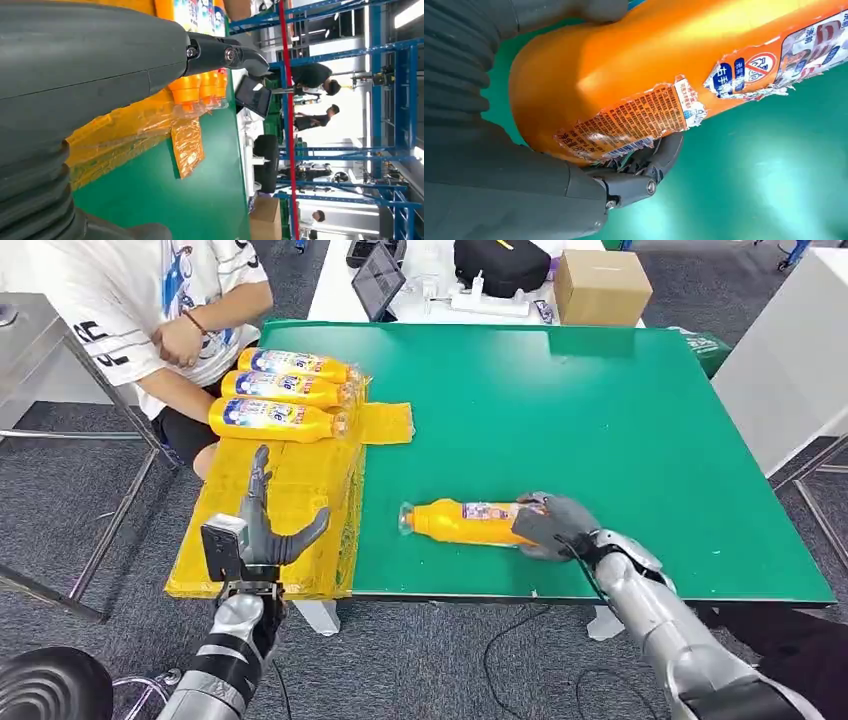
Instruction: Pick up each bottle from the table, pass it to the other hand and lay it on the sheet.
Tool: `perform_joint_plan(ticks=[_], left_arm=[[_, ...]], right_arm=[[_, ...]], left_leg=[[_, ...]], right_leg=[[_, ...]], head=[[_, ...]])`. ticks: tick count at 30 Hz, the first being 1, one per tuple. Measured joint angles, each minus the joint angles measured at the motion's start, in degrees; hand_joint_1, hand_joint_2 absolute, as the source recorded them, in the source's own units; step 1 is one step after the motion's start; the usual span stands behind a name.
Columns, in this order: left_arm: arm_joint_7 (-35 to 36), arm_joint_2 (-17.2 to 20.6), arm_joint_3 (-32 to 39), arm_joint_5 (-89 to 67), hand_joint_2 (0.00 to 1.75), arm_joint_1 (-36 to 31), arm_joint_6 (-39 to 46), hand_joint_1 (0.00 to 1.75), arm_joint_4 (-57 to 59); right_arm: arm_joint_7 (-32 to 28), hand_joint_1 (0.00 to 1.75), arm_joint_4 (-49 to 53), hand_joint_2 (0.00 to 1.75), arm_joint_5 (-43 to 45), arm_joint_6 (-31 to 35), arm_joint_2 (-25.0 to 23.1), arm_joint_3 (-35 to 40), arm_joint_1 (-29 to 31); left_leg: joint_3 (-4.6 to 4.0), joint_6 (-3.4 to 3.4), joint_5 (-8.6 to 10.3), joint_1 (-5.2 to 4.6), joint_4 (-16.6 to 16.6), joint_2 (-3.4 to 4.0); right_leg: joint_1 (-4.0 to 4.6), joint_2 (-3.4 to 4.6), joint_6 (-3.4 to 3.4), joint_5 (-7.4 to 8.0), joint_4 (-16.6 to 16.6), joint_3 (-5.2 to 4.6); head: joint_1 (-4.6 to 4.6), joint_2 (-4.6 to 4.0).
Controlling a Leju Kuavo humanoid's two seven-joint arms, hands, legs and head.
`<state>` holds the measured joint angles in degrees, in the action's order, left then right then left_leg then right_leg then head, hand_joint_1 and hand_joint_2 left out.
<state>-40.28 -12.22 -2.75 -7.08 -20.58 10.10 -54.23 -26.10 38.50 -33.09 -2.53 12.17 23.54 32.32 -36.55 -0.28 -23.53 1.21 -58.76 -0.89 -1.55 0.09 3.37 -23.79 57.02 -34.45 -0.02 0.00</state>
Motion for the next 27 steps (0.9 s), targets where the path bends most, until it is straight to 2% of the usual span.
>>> perform_joint_plan(ticks=[5, 17, 21, 23, 27], left_arm=[[0.00, -0.31, 0.00, 0.00, 1.75, -0.03, -0.04, 0.00, 0.17], [0.00, -0.31, 0.04, 0.02, 1.75, -0.02, -0.04, 0.00, 0.20], [0.31, -0.33, 0.11, 0.46, 1.75, 0.29, 0.22, 0.00, 0.11], [0.98, -0.39, 0.11, 1.40, 1.75, 0.71, 0.22, 0.00, -0.39], [1.72, -0.72, 0.11, 3.51, 1.75, 1.00, 0.26, 0.00, -1.05]], right_arm=[[0.02, 1.75, 3.79, 1.75, 0.43, 0.50, -0.98, -0.31, -2.52], [-0.51, 1.75, 6.07, 1.75, 1.37, 1.09, -1.26, -1.04, -4.22], [-4.15, 1.75, 11.76, 1.75, 6.65, 5.91, -3.76, -4.33, -7.35], [-5.31, 1.75, 19.61, 1.75, 11.17, 10.69, -7.11, -7.92, -10.30], [-7.12, 1.75, 30.38, 1.75, 14.51, 19.22, -11.82, -12.69, -13.94]], left_leg=[[-0.01, 0.00, 0.00, 0.00, 0.00, 0.00], [-0.06, 0.00, 0.00, -0.01, 0.00, 0.00], [-0.10, 0.00, 0.00, 0.02, 0.01, 0.00], [-0.14, -0.01, -0.01, 0.04, 0.01, 0.04], [-0.20, -0.02, 0.00, 0.07, 0.03, -0.19]], right_leg=[[0.00, 0.06, 0.00, -0.01, 0.00, -0.06], [-0.01, 0.05, 0.00, 0.00, 0.00, -0.06], [0.03, 0.05, 0.00, -0.01, 0.03, -0.09], [0.05, 0.08, 0.00, -0.01, 0.03, -0.20], [0.05, -0.04, -0.04, -0.07, 0.03, -0.21]], head=[[-0.04, 0.00], [-0.04, 0.00], [-0.02, 0.00], [-0.04, 0.00], [-0.02, 0.00]])
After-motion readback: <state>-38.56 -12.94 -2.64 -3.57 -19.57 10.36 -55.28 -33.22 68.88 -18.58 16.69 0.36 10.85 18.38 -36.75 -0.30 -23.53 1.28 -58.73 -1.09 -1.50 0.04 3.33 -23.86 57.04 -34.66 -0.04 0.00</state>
